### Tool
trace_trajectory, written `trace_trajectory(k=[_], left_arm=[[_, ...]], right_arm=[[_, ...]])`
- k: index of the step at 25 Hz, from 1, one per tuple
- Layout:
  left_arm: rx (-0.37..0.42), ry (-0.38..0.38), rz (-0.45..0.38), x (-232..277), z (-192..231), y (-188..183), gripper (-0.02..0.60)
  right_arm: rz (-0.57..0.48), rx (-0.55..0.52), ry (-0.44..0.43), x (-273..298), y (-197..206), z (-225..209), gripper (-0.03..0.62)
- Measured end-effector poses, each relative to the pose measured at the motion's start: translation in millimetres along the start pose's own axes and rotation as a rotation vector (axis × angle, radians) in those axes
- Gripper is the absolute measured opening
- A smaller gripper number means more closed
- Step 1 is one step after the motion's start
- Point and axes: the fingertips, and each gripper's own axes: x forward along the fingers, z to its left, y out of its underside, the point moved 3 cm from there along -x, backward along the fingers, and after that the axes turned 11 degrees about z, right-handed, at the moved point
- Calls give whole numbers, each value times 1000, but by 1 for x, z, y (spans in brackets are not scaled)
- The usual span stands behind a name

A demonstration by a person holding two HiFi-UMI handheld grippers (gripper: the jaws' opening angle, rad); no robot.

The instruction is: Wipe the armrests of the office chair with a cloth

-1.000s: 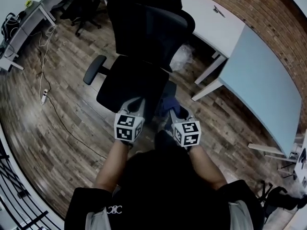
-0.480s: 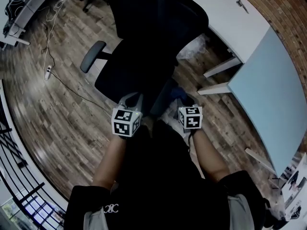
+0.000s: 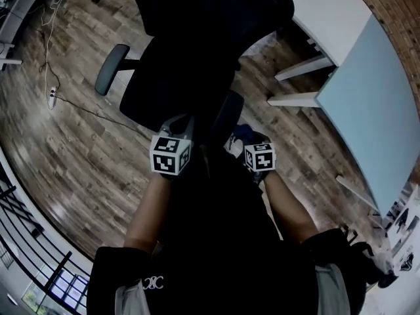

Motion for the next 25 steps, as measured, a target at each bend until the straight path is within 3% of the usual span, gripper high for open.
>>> trace_trajectory(k=[3, 7, 10, 17, 21, 25], left_arm=[[45, 19, 3, 11, -1, -13, 6], [83, 40, 17, 18, -6, -21, 6], [94, 44, 37, 19, -8, -17, 6], [86, 15, 63, 10, -8, -4, 6], [76, -11, 56, 3, -8, 0, 6], [4, -3, 43, -4, -9, 6, 6]], right_arm=[[49, -41, -82, 5, 15, 23, 97], [148, -177, -212, 10, 44, 60, 97], [204, -231, -252, 22, 58, 75, 97], [193, -89, -193, 47, 29, 46, 97], [207, -78, -147, 53, 15, 24, 97], [156, 1, -98, 52, -8, -4, 97]])
